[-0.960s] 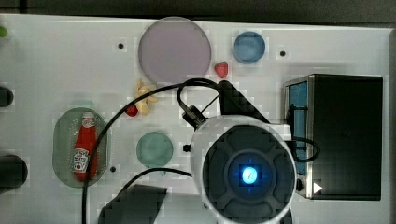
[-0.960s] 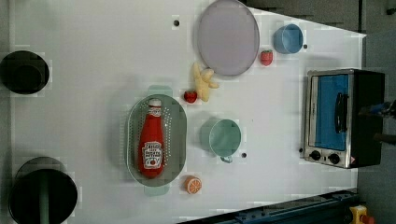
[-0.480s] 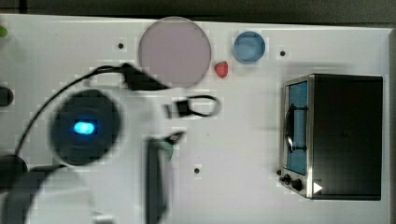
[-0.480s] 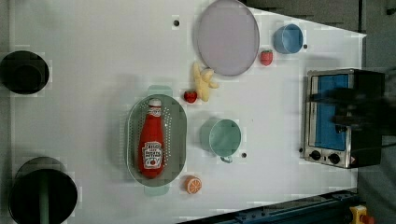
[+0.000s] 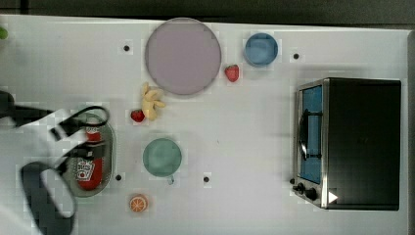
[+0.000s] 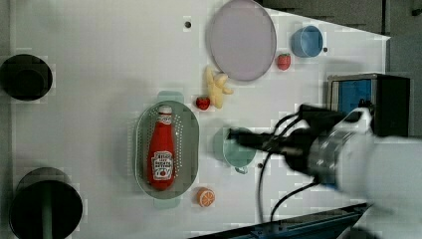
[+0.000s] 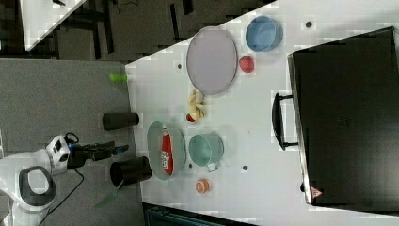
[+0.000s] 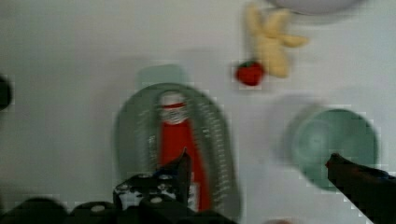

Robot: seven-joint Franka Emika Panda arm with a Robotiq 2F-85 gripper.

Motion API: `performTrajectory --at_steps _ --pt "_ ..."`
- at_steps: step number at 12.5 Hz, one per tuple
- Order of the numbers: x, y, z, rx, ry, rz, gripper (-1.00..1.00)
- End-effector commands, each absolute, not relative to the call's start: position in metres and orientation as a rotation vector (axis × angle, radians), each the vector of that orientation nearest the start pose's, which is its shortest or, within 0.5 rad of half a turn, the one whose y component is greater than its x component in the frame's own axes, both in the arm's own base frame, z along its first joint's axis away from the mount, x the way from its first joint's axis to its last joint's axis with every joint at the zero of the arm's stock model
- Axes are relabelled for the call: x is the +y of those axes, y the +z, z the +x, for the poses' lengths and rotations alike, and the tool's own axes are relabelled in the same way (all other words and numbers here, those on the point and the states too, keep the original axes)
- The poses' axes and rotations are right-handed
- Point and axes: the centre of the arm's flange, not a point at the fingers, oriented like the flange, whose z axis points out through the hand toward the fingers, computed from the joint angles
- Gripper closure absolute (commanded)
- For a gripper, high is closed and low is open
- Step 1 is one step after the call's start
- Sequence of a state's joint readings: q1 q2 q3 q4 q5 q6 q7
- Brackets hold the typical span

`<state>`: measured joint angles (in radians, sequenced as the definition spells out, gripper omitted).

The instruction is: Pick ketchup from strainer and place it on the table

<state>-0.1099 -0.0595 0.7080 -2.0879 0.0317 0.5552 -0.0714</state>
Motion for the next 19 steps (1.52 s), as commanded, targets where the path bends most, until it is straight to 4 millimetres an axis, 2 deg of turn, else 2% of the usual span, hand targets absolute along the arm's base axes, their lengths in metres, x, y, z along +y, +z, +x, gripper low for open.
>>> performTrajectory --at_steps 1,2,4,11,16,19 --pt "0.34 0.432 0.444 0.086 -0.09 -3.048 -1.0" --pt "0.351 0.416 0.437 0.047 -0.047 -3.045 -1.0" --pt "0.361 0.384 0.428 0.01 0.01 -3.061 -1.0" --pt "0.372 0.275 0.414 0.046 0.097 -3.037 -1.0" --pt "0.378 0.213 0.407 0.146 0.187 -3.012 -1.0" --pt "0.379 0.186 0.407 0.127 0.179 -3.008 -1.0"
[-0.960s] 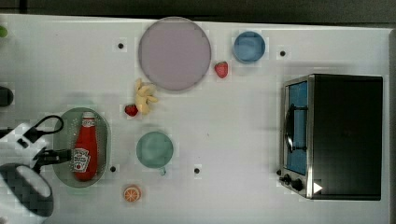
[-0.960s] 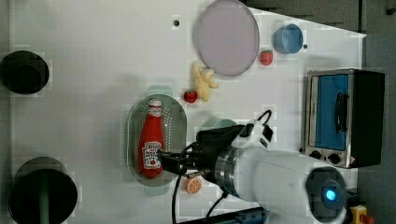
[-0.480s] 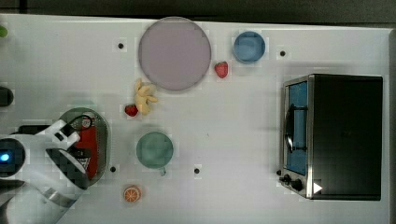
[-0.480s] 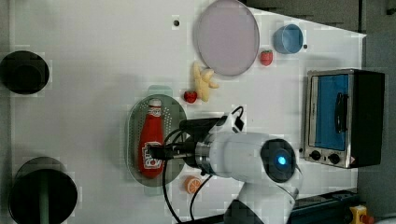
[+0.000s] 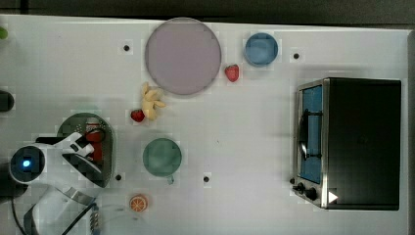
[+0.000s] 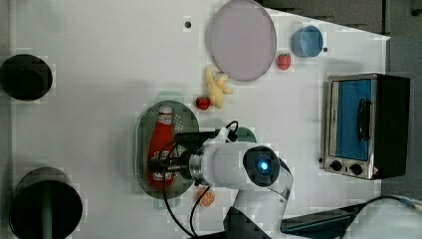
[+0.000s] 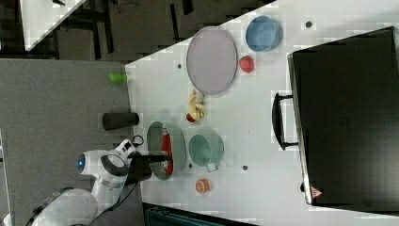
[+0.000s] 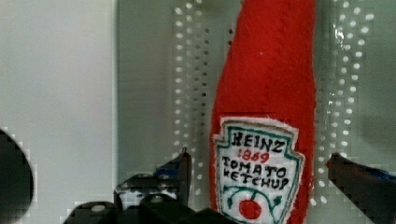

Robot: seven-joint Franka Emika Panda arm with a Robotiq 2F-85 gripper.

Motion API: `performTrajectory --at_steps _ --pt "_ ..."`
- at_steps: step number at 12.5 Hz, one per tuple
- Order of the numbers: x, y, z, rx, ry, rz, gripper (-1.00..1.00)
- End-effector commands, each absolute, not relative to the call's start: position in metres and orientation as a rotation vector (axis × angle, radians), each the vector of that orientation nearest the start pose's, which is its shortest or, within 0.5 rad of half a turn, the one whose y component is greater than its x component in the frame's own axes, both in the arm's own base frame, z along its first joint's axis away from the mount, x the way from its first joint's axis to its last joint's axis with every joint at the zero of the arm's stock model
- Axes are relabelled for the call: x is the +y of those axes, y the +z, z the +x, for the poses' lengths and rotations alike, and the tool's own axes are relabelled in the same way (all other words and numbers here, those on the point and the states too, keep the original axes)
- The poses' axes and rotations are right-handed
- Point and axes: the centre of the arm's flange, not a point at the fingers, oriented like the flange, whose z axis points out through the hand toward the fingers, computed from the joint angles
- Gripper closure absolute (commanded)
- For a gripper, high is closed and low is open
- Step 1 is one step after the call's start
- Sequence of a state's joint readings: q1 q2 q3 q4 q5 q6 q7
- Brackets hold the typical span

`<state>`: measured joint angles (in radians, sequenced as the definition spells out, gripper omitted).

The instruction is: Pick ketchup from strainer and place it on the table

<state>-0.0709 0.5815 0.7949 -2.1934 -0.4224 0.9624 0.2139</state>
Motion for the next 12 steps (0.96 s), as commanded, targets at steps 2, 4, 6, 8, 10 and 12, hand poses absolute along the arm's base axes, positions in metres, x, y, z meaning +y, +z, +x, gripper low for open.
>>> performTrajectory --at_steps 2,4,6,8,10,12 --pt "0.376 0.172 0.405 0.106 0.187 -3.021 -0.68" --pt "0.379 0.174 0.406 0.106 0.18 -3.009 -0.2" --pt "0.382 0.183 0.407 0.098 0.158 -3.011 -0.18" --pt "0.385 0.206 0.407 0.084 0.12 -3.026 -0.18" --pt "0.388 0.241 0.408 0.12 0.107 -3.053 -0.18" --pt "0.394 0.287 0.416 0.241 0.114 -3.021 -0.18"
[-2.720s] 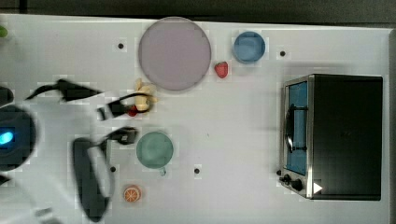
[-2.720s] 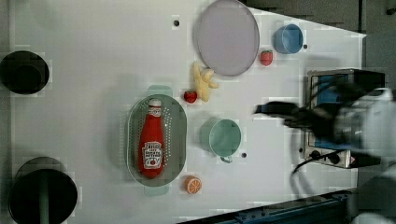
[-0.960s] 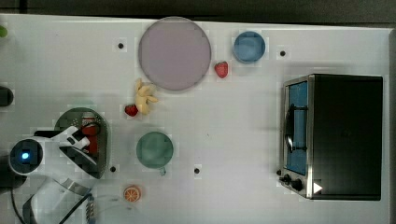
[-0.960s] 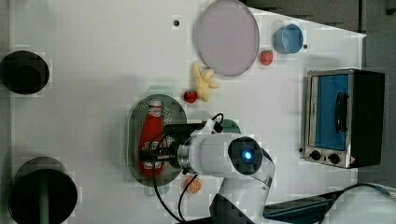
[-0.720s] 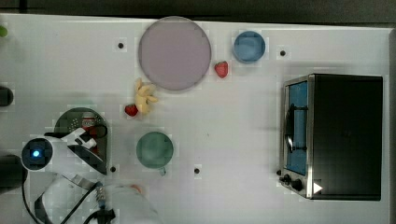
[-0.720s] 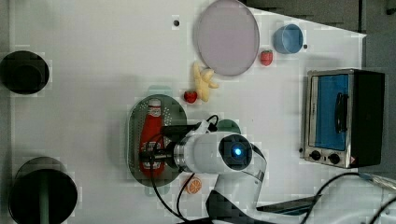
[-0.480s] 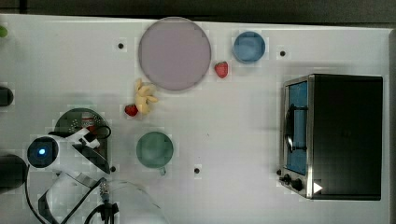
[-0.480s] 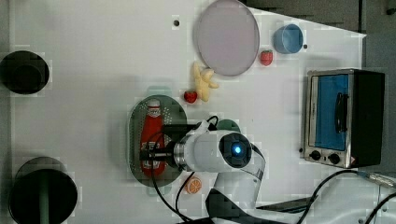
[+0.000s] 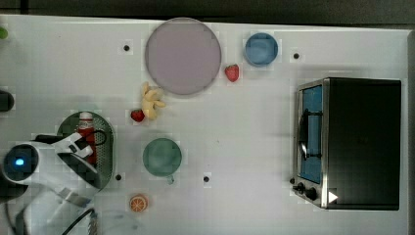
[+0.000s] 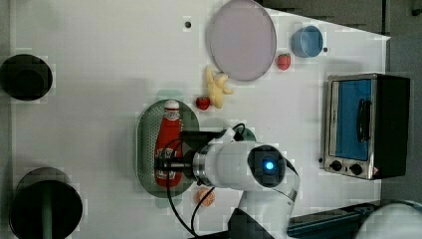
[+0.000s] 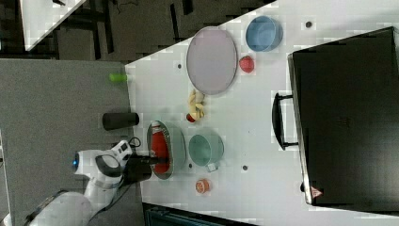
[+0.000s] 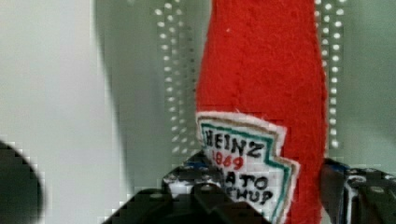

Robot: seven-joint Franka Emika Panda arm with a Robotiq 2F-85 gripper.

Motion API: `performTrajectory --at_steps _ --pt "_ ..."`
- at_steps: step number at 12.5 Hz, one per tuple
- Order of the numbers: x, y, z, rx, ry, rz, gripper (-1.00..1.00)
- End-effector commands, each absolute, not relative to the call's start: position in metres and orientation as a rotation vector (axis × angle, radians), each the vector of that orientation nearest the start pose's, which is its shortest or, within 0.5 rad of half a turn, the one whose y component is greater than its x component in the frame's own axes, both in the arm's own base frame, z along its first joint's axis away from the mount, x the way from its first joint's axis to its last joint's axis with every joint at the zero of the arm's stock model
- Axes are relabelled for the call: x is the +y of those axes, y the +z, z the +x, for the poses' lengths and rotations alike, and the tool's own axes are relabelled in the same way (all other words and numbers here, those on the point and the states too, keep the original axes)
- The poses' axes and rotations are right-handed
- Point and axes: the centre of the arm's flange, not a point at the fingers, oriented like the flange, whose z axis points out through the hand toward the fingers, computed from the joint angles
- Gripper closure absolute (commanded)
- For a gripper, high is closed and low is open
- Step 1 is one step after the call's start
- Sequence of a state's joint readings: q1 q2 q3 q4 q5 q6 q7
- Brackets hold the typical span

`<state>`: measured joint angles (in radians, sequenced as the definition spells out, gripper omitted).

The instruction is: Pick ketchup from strainer and place it on the table

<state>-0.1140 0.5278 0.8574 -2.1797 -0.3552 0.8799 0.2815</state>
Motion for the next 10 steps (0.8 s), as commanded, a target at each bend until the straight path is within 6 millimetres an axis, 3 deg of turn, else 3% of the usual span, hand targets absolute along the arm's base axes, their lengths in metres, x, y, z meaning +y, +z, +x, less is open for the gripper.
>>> performTrajectory --at_steps 1,4,6,10 --pt "0.396 0.309 0.422 0.316 0.128 -2.989 -0.18" --pt "0.39 0.371 0.455 0.435 0.116 -2.935 -0.18" --pt "0.372 0.4 0.483 0.504 0.111 -2.945 -0.18" --pt "0.301 0.441 0.542 0.633 0.139 -2.979 -0.18"
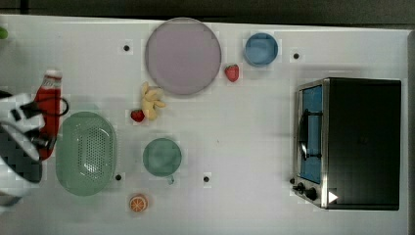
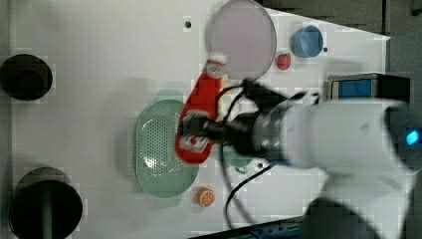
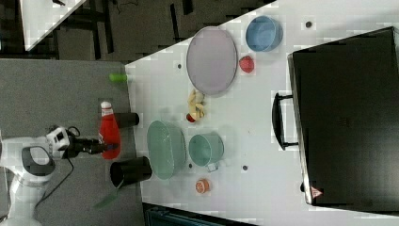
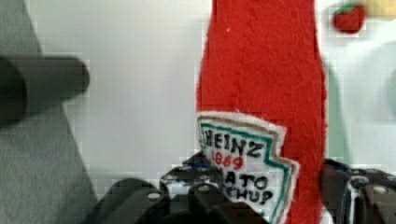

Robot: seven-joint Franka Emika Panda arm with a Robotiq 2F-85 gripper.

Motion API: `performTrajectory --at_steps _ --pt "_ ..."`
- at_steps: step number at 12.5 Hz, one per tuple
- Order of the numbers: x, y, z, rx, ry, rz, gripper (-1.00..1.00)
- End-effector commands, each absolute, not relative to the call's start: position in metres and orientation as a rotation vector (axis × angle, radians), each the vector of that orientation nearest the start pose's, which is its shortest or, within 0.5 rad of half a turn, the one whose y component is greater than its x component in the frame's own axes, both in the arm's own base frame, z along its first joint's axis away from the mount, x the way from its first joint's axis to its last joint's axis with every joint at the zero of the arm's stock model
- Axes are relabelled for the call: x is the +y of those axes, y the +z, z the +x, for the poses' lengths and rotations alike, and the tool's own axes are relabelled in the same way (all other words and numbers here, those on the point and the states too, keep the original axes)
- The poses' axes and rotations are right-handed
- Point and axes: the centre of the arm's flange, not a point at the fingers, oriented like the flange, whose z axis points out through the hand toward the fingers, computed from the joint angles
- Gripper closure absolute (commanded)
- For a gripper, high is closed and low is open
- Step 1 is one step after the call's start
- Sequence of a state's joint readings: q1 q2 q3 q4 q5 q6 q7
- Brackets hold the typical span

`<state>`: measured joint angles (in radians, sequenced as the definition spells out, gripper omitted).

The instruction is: Pick ketchup from strainer and place it on the table

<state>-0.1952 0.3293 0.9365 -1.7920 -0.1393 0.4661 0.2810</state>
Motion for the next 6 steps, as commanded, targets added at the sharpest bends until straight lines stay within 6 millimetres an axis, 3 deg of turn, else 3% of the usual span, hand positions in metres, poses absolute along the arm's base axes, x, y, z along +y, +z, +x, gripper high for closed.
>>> performTrajectory --at_steps 1,6 --pt "0.278 0.446 0.554 0.634 0.14 -2.992 -0.18" --pt "0.146 0.457 0.598 0.79 0.052 -3.035 -0.18"
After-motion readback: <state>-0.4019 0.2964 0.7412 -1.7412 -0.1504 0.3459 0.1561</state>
